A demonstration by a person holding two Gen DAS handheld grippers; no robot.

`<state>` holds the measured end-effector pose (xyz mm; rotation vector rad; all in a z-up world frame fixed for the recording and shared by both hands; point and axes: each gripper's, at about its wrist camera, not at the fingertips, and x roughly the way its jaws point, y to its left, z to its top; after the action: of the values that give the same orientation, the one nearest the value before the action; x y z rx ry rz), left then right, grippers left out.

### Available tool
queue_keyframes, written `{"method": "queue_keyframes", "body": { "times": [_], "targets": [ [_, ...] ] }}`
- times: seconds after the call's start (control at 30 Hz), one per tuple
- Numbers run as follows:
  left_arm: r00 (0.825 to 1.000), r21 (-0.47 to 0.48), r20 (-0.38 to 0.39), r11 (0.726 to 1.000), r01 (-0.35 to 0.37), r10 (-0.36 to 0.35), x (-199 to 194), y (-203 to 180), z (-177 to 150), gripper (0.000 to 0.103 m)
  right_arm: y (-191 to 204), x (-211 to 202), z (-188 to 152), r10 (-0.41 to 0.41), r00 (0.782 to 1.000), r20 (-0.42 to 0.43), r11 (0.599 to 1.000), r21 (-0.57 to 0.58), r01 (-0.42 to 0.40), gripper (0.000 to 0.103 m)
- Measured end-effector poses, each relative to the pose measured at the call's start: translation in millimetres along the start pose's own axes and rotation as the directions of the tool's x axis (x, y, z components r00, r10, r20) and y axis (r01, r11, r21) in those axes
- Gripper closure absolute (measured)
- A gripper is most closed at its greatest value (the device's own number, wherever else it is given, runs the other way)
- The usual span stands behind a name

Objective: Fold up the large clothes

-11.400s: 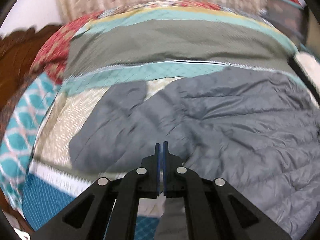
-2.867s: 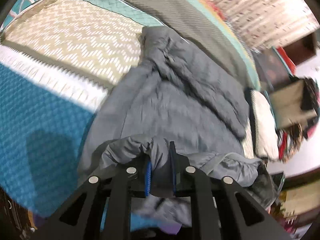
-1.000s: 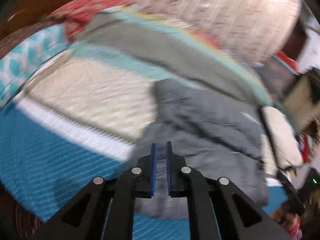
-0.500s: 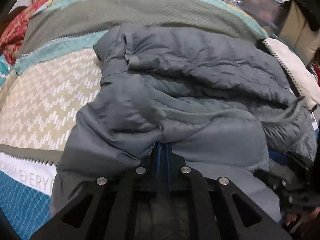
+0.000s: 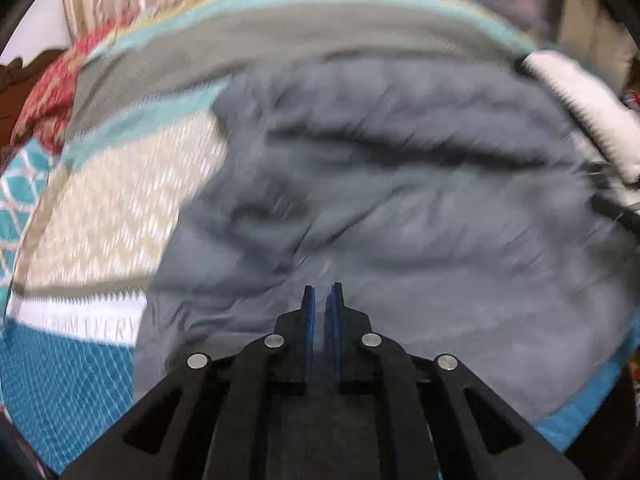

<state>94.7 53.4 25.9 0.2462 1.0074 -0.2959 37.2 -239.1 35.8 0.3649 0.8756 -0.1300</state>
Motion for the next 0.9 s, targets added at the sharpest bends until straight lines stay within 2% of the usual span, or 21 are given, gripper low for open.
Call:
{"method": "queue_keyframes", "body": {
  "times": [0.03,0.07,0.13,0.23,0.27,0.33,0.47,0.53,0.6,0.67,0.8,0.9],
  "targets": [
    [1.0,-0.011,0.0,1.0,0.028,-0.028,4.5,3.8,-2.6,0.06,-12.8,7.2,-0.5,0.02,1.0,-0.023,0.999,0.051,-0.019,0.051],
    [0.999,-0.014,0.005,0.999,0.04,-0.04,5.1,7.6,-5.0,0.06,-35.2,9.3,-4.2,0.116,0.993,-0.011,0.982,0.151,-0.114,0.054],
    [0.999,-0.006,0.004,0.999,0.033,-0.033,6.7,6.2,-5.6,0.06,-50.9,8.2,-5.8,0.183,0.983,0.003,0.955,0.238,-0.179,0.058],
    [1.0,0.027,-0.001,1.0,-0.017,0.017,2.3,-2.2,-3.9,0.06,-43.9,1.2,-3.6,0.156,0.988,-0.008,0.965,0.215,-0.151,0.058],
    [1.0,0.018,-0.005,1.0,-0.019,0.019,-1.3,-2.0,-3.0,0.06,-41.4,-8.4,-4.0,0.144,0.99,0.005,0.966,0.218,-0.141,0.055],
    [1.0,-0.025,-0.003,1.0,-0.016,0.016,-14.9,1.8,-4.4,0.06,-38.9,-25.4,-5.1,0.167,0.984,0.063,0.959,0.221,-0.177,0.053],
    [0.998,-0.093,0.067,0.996,0.009,-0.003,-45.1,14.3,-10.6,0.06,-37.8,-61.7,-24.0,0.213,0.967,0.138,0.955,0.18,-0.236,0.053],
    [0.996,-0.123,0.081,0.992,-0.018,0.028,-50.1,22.4,-17.3,0.06,-34.9,-72.9,-36.5,0.192,0.972,0.136,0.965,0.156,-0.212,0.053],
    [0.996,-0.152,0.055,0.987,-0.057,0.066,-41.3,30.1,-22.2,0.06,-39.0,-78.9,-49.2,0.176,0.976,0.13,0.968,0.156,-0.196,0.053],
    [0.999,-0.2,0.002,0.978,-0.052,0.054,-23.6,38.4,-29.8,0.06,-43.0,-77.7,-64.2,0.147,0.983,0.113,0.974,0.158,-0.164,0.053],
    [0.999,-0.198,-0.006,0.979,-0.042,0.042,-3.0,41.8,-36.6,0.06,-55.2,-56.2,-81.9,0.113,0.994,0.013,0.975,0.19,-0.113,0.056],
    [1.0,-0.25,-0.02,0.968,-0.023,0.018,-14.1,50.1,-31.7,0.06,-54.6,-56.0,-77.4,0.102,0.995,0.006,0.977,0.189,-0.101,0.055]
  ]
}}
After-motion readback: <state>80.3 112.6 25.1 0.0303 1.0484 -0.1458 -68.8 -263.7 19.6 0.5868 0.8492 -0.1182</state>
